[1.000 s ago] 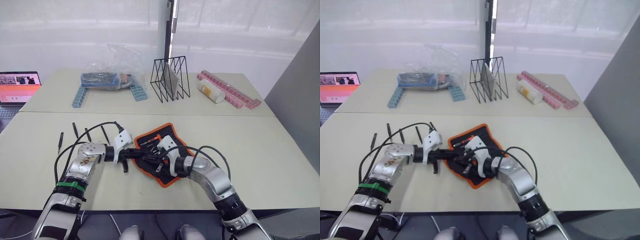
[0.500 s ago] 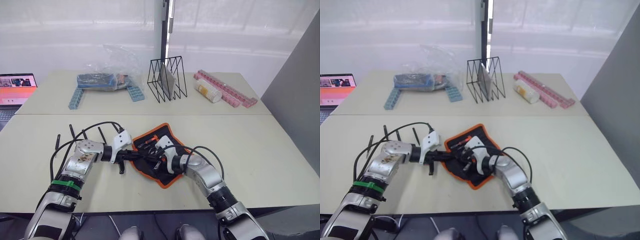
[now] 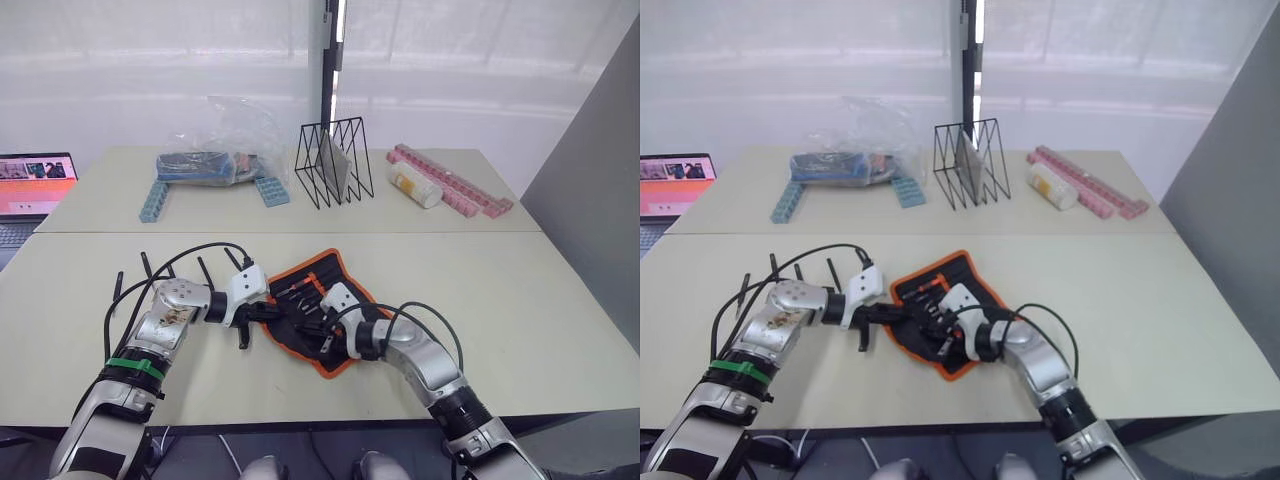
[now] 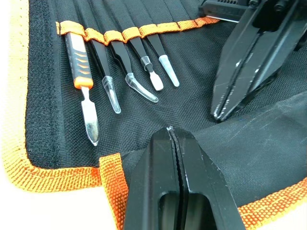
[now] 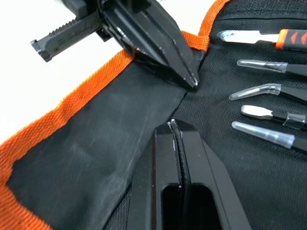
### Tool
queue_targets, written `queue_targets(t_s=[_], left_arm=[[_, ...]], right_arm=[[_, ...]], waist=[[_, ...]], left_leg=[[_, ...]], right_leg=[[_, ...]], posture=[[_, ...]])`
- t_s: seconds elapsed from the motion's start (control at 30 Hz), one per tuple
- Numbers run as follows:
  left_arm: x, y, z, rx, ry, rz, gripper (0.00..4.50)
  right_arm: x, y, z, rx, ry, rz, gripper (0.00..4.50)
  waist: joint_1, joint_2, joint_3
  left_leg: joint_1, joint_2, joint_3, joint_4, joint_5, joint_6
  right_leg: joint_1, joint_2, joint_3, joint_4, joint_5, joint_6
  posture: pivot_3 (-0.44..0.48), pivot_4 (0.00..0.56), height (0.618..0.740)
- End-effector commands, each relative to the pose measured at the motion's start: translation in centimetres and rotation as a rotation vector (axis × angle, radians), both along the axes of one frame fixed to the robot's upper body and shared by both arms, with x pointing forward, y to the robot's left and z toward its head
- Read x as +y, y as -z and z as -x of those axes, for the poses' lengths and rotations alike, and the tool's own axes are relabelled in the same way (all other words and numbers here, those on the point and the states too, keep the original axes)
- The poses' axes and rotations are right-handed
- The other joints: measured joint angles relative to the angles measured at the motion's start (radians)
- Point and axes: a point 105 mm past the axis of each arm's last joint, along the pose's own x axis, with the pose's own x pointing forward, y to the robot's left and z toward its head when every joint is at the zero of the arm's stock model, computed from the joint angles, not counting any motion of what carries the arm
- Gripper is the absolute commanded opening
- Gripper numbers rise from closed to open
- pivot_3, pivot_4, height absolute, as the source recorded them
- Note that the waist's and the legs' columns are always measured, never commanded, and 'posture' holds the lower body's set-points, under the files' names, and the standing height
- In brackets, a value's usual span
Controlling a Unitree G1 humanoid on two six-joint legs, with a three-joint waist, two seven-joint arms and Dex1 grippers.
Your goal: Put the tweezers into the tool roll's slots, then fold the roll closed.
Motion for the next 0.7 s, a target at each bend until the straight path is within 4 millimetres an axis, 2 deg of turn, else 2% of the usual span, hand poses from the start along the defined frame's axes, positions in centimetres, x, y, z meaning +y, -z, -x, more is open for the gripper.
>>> queue_targets(t_s=[0.03, 0.2, 0.3, 0.53, 0.7], left_arm=[[1.3, 3.1, 0.7, 0.097, -0.041, -0.095, 0.03], [1.2, 3.1, 0.7, 0.098, -0.04, -0.092, 0.03], [1.2, 3.1, 0.6, 0.097, -0.041, -0.093, 0.03], [1.1, 3.0, 0.6, 0.092, -0.039, -0.084, 0.03], [1.1, 3.0, 0.5, 0.089, -0.041, -0.083, 0.03]], right_arm=[[-0.5, 0.9, 0.4, 0.01, 0.02, 0.033, 0.0], [0.7, -4.0, -0.6, -0.071, 0.05, -0.196, 0.0], [1.2, -4.8, -0.6, -0.088, 0.038, -0.226, 0.0], [1.4, -2.4, -1.1, -0.071, 0.07, -0.136, 0.0], [1.2, 0.1, -0.8, -0.041, 0.054, -0.031, 0.0]], waist=[[0.0, 0.0, 0.0], [0.0, 0.0, 0.0], [0.001, 0.0, 0.0], [0.002, 0.0, 0.0], [0.001, 0.0, 0.0]], left_leg=[[0.0, 0.0, 0.0, 0.0, 0.0, 0.0], [-0.001, 0.0, 0.0, 0.0, 0.0, 0.0], [-0.001, 0.0, 0.0, 0.0, 0.0, 0.0], [-0.001, 0.0, 0.0, 0.0, 0.0, 0.0], [-0.001, 0.0, 0.0, 0.0, 0.0, 0.0]], right_leg=[[0.0, 0.0, 0.0, 0.0, 0.0, 0.0], [-0.001, 0.0, 0.0, 0.0, 0.0, 0.0], [-0.001, 0.0, 0.0, 0.0, 0.0, 0.0], [-0.001, -0.001, 0.0, 0.0, 0.0, 0.0], [-0.001, -0.001, 0.0, 0.0, 0.0, 0.0]], posture=[[0.0, 0.15, 0.737], [0.0, 0.15, 0.737], [0.0, 0.15, 0.737], [0.0, 0.15, 0.737], [0.0, 0.15, 0.737]])
